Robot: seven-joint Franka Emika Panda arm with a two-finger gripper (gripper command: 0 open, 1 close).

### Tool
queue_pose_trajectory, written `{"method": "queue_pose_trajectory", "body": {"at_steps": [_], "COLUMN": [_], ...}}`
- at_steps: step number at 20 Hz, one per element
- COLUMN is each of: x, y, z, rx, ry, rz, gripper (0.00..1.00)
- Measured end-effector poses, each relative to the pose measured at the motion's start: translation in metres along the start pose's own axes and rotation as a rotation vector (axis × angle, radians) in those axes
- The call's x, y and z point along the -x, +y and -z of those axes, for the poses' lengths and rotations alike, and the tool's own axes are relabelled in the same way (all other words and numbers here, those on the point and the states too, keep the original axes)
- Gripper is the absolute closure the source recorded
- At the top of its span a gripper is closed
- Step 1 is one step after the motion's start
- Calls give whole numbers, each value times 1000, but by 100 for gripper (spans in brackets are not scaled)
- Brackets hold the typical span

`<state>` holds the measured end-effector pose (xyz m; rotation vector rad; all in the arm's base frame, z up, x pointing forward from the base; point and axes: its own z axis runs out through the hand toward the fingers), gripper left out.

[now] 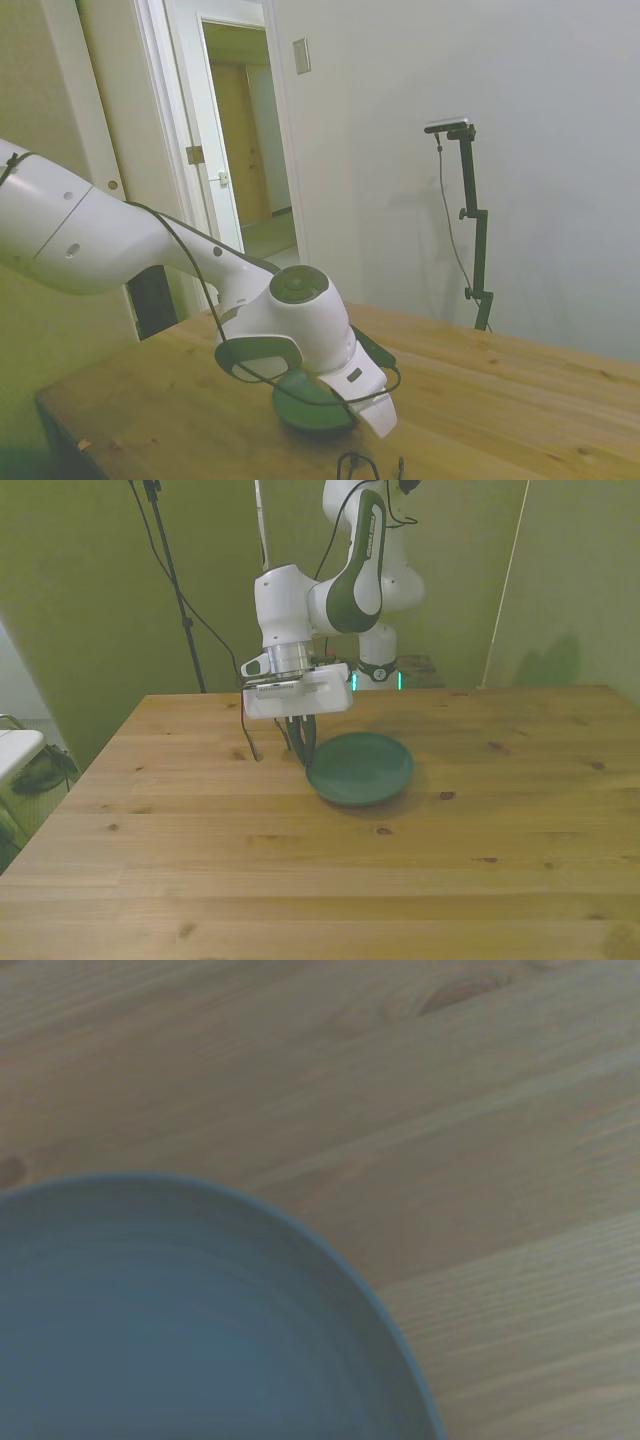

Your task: Unload the plate

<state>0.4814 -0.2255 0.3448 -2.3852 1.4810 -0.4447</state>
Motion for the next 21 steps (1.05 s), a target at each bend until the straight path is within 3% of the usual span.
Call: {"method": "queue_pose_trajectory", "body": {"at_steps": [14, 17, 21], "x": [-7, -5, 12], "y": [-11, -21, -44], "z": [8, 29, 86], "rx": [-17, -32, -54], "ry": [-24, -41, -68], "rz": [13, 41, 70], "gripper": [0, 0, 0]}}
